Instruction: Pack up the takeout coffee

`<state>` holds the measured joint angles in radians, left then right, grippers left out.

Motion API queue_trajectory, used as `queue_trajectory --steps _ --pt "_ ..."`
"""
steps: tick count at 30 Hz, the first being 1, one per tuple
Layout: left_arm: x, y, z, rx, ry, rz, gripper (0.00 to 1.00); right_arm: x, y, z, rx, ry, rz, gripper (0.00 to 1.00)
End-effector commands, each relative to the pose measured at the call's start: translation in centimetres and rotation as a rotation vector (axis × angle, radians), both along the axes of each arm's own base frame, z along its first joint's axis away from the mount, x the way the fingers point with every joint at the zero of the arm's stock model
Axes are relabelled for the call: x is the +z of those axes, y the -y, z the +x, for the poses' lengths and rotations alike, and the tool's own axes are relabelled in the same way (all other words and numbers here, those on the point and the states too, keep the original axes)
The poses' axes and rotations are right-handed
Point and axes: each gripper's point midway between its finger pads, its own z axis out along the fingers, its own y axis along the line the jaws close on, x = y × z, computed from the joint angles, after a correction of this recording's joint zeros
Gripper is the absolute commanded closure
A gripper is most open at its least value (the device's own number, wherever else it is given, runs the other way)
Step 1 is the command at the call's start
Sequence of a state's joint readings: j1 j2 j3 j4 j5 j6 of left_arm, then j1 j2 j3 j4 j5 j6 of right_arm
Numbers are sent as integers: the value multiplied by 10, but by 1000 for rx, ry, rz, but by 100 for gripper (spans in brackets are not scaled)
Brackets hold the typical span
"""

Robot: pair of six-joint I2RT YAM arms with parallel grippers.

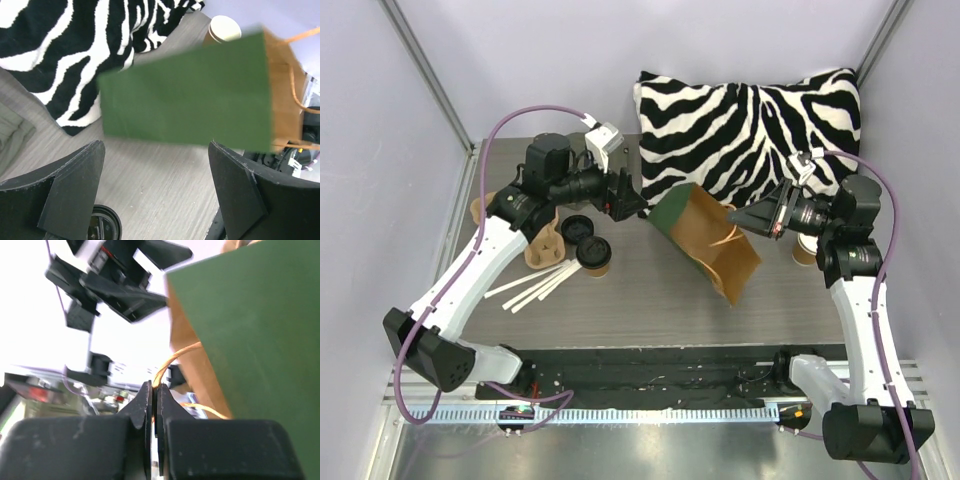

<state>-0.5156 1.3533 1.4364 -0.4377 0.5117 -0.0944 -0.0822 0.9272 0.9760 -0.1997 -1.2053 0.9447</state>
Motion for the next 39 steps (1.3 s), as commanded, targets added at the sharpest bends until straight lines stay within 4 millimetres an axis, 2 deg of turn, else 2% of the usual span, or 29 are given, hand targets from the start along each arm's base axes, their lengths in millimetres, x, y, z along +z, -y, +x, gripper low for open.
queue_trajectory --steps 1,5,8,12,17,20,24,26,29,32,33,35,36,38,39 --pt "17 7 -7 -40 -6 -65 10 41 0 9 -58 -42 88 99" --pt "18 9 -15 -67 -34 -86 8 29 4 30 -109 -167 118 99" --pt "20 11 -18 -71 -57 -102 8 10 5 43 -108 -293 163 99" --pt "20 13 -21 -73 -103 -122 8 11 4 52 -91 -302 186 99" --pt "7 14 -19 -33 -182 -147 7 18 1 48 -36 -253 197 99" --pt "10 20 -19 -21 -214 -190 7 21 -1 43 -21 -218 191 99" --pt "3 25 -8 45 -239 -200 4 19 -4 37 1 -191 188 99" --pt "-5 24 6 115 -260 -192 6 18 -5 35 10 -187 189 99" --pt "-8 31 10 114 -295 -219 13 16 -6 33 16 -184 188 99" --pt "-5 38 18 118 -310 -257 23 13 -8 26 35 -172 184 99" --pt "-6 38 20 127 -314 -255 32 12 -8 25 42 -169 182 99" --pt "-10 37 25 147 -344 -260 43 9 -9 21 63 -161 176 99" --pt "-14 39 26 139 -366 -263 57 7 -9 20 73 -165 173 99" --pt "-15 42 24 104 -415 -280 76 2 -10 15 105 -161 159 99" --pt "-16 42 24 95 -424 -284 96 -1 -10 14 112 -181 155 99"
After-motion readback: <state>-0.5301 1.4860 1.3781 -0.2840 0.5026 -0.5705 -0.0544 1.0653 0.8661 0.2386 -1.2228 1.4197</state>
